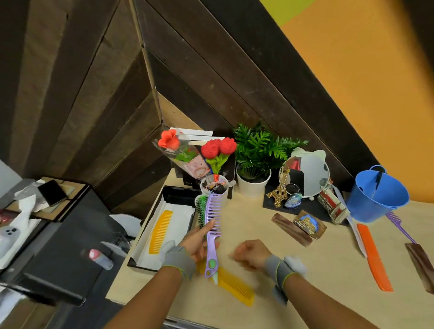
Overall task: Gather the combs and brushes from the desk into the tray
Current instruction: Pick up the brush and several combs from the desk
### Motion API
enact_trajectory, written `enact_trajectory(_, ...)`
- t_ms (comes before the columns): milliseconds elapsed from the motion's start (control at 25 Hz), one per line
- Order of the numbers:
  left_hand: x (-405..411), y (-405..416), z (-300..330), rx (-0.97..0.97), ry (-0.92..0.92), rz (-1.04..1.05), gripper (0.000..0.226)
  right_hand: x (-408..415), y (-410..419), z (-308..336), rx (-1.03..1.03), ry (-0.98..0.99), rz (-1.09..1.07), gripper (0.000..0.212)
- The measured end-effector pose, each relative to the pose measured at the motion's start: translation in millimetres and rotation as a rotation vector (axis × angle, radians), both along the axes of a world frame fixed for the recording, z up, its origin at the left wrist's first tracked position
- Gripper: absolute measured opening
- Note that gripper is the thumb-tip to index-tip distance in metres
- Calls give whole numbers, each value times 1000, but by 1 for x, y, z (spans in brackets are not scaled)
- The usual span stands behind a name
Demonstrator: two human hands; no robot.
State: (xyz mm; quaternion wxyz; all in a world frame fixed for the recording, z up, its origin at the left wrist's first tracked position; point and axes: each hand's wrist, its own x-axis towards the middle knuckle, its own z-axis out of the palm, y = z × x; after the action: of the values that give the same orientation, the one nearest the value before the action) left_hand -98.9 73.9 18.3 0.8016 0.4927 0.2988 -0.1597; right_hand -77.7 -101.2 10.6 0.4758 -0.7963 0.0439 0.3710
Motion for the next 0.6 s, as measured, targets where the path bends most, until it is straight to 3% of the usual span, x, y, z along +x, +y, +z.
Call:
enact_trajectory(80,-6,10,0,3,34,38,26,-11,7,-11,-199,-128,259,34)
enact_trajectory(280,-19,27,-6,2,40,74,29,-29,22,-14,-401,-373,496,49)
enact_trajectory(480,-24,33,-2,34,39,61,28,-28,28,-14,-465,-325,499,49)
enact_trajectory(600,-23,32,-2,46,0,19,31,-23,18,-11,-322,-166,320,39)
